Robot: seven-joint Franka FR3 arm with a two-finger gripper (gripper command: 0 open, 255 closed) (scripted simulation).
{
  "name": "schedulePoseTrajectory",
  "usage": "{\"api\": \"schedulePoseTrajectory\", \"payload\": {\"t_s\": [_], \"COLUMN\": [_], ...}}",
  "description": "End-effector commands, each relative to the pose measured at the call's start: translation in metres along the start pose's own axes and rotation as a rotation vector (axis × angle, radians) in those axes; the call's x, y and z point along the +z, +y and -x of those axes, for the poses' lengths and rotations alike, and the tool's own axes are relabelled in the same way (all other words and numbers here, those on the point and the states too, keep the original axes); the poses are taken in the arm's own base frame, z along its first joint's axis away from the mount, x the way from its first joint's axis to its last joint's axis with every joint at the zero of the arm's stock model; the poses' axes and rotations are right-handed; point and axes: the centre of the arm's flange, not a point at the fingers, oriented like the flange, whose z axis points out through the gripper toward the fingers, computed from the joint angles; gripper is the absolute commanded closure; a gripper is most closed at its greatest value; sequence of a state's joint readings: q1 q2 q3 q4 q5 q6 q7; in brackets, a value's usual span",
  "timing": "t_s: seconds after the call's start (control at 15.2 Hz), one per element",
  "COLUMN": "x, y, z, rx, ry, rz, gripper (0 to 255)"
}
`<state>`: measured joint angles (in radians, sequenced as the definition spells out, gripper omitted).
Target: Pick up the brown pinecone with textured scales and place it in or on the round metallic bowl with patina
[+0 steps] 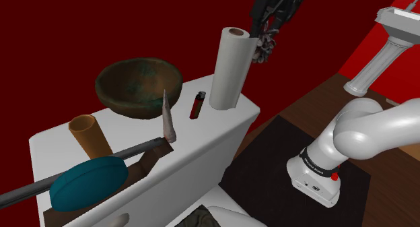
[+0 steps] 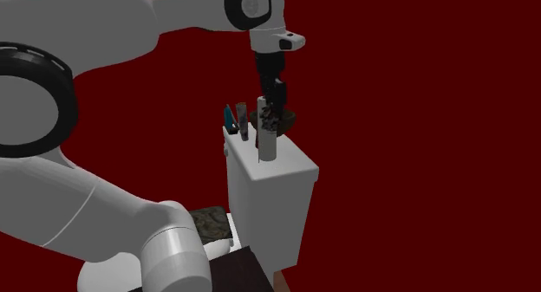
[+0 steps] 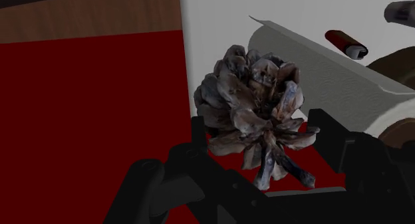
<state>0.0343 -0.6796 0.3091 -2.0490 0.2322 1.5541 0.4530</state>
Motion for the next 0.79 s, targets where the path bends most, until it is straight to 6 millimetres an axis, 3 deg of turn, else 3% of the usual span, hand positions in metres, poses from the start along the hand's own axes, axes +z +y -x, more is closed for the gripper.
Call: {"api": "schedulePoseTrajectory", "payload": {"t_s": [0.0, 0.33, 0.73], "x": [-0.011, -0.033, -0.025], "y": [0.001, -0.001, -0.076], "z": [-0.001, -0.004, -0.030], "rx": [0.000, 0.000, 0.000], "ry": [0.000, 0.000, 0.000], "rz": [0.000, 0.000, 0.000], "gripper": [255, 255, 255]}}
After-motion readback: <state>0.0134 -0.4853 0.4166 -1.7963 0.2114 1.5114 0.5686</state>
